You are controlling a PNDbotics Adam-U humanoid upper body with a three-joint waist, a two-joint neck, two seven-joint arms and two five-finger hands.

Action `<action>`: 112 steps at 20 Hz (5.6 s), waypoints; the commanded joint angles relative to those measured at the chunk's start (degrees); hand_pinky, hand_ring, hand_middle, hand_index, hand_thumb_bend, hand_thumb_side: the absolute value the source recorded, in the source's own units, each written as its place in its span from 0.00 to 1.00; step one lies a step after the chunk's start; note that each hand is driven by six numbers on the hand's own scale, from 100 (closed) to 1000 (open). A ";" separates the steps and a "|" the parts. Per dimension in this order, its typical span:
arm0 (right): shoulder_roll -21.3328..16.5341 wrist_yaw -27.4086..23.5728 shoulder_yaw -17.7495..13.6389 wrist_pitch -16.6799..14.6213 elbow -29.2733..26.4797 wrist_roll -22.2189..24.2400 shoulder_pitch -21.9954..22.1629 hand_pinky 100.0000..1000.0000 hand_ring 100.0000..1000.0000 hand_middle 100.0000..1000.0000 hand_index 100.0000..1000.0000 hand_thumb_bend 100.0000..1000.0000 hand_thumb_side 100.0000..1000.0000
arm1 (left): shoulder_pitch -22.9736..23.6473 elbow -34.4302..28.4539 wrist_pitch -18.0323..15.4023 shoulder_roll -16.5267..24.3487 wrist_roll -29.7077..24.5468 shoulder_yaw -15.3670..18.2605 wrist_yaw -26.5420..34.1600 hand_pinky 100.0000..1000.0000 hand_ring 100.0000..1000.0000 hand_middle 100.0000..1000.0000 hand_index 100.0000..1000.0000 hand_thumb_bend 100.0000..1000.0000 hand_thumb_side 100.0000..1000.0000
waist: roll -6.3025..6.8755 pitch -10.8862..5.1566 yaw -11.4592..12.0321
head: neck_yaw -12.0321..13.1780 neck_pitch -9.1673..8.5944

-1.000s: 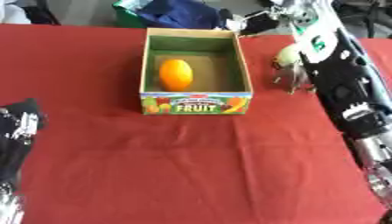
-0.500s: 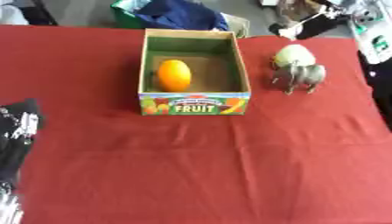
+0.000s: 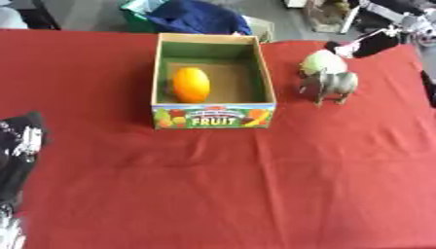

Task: Pick up objects on the table and place them in the box.

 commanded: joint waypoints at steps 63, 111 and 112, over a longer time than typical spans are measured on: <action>6.74 14.62 1.88 0.04 4.22 -10.81 -10.06 0.70 0.69 0.59 0.37 0.00 0.16 | -0.31 -0.72 0.12 0.98 -0.33 0.21 -0.04 0.56 0.55 0.50 0.58 0.22 0.47 | 1.30 -1.42 0.02 | -0.80 -0.47; 20.90 25.13 5.14 -7.31 14.53 3.45 -15.59 0.80 0.84 0.85 0.96 0.11 0.44 | -1.19 -0.83 0.23 0.04 -0.92 -0.30 0.29 0.56 0.54 0.50 0.58 0.22 0.46 | 2.14 -0.82 2.03 | -2.46 -1.33; 20.60 24.14 4.81 -7.73 13.62 4.37 -15.70 0.79 0.84 0.86 0.96 0.09 0.43 | -1.18 -0.83 0.23 0.06 -0.91 -0.28 0.28 0.56 0.54 0.50 0.58 0.22 0.46 | 2.14 -0.84 1.99 | -2.44 -1.33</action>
